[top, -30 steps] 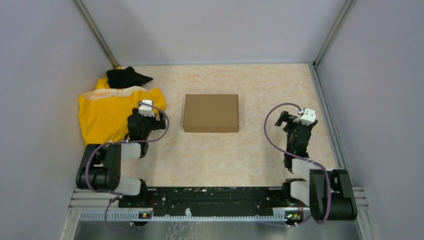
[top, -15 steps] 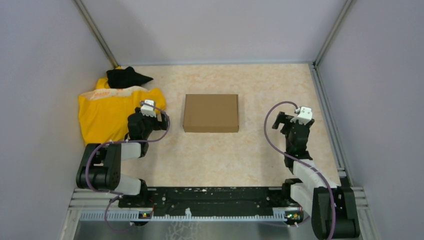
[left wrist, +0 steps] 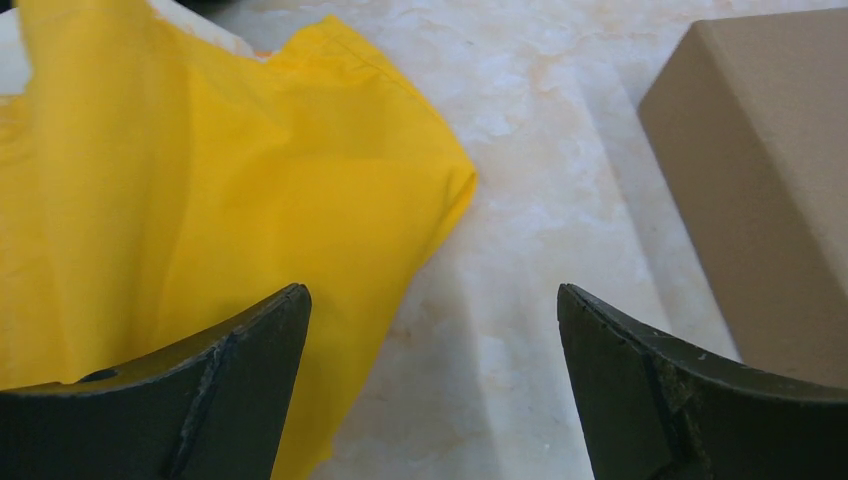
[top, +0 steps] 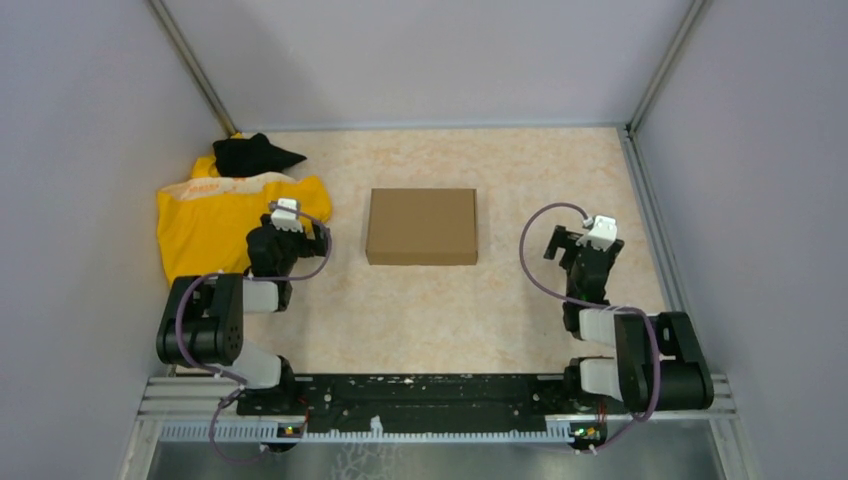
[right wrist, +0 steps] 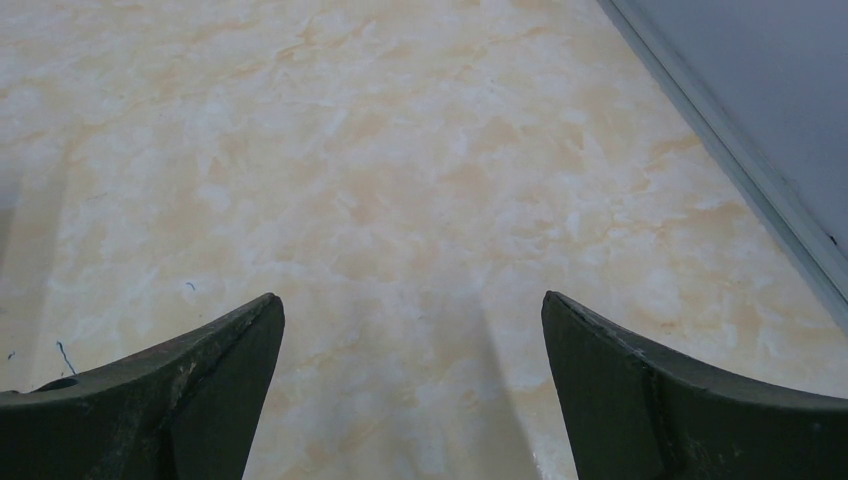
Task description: Fold the paper box
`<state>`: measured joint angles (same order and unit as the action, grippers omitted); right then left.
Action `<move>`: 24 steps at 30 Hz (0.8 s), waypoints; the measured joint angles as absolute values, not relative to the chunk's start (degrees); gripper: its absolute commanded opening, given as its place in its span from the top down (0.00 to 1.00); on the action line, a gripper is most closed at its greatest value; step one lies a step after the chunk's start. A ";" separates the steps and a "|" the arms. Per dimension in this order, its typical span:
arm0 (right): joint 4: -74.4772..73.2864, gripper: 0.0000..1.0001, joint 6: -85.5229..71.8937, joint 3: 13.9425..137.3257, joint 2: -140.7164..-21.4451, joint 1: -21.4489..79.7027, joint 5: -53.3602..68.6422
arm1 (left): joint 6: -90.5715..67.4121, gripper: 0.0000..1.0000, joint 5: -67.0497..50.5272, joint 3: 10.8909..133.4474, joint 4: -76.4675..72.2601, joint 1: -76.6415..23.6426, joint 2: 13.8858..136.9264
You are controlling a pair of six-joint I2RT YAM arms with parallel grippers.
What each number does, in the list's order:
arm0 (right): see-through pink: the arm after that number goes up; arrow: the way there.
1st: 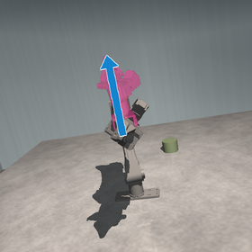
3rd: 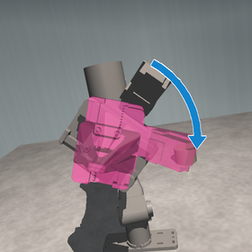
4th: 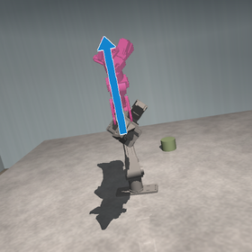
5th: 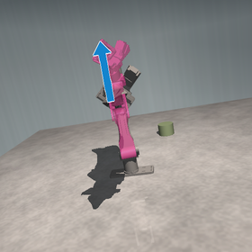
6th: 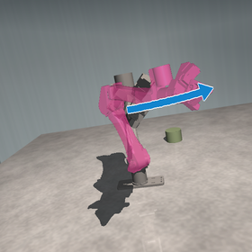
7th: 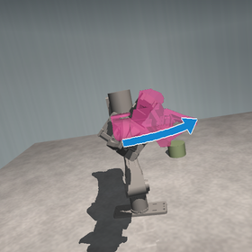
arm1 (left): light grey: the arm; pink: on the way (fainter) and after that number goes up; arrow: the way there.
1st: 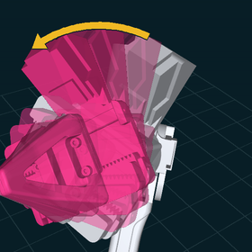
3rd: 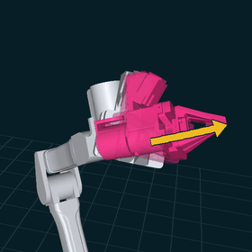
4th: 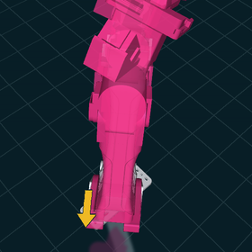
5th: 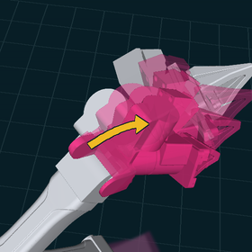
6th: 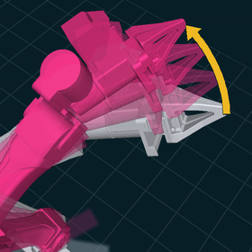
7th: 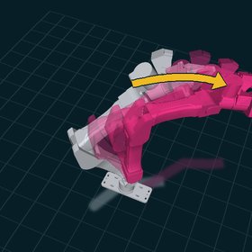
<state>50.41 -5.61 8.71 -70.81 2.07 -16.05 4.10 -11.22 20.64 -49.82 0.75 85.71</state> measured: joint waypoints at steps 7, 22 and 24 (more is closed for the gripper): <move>70.30 0.01 -4.23 4.73 -81.58 2.09 -15.33 | 3.25 0.01 -13.58 18.68 -57.82 3.33 88.47; 76.86 0.01 -0.25 4.08 -83.85 2.90 -10.81 | 2.66 0.01 -8.56 13.98 -68.16 1.56 90.61; 73.67 0.01 0.51 6.66 -83.85 2.90 -9.06 | 2.68 0.01 -8.51 13.98 -68.14 1.56 90.61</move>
<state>73.67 0.51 6.66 -83.85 2.90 -9.06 2.68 -8.51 13.98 -68.14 1.56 90.61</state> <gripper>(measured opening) 0.985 0.987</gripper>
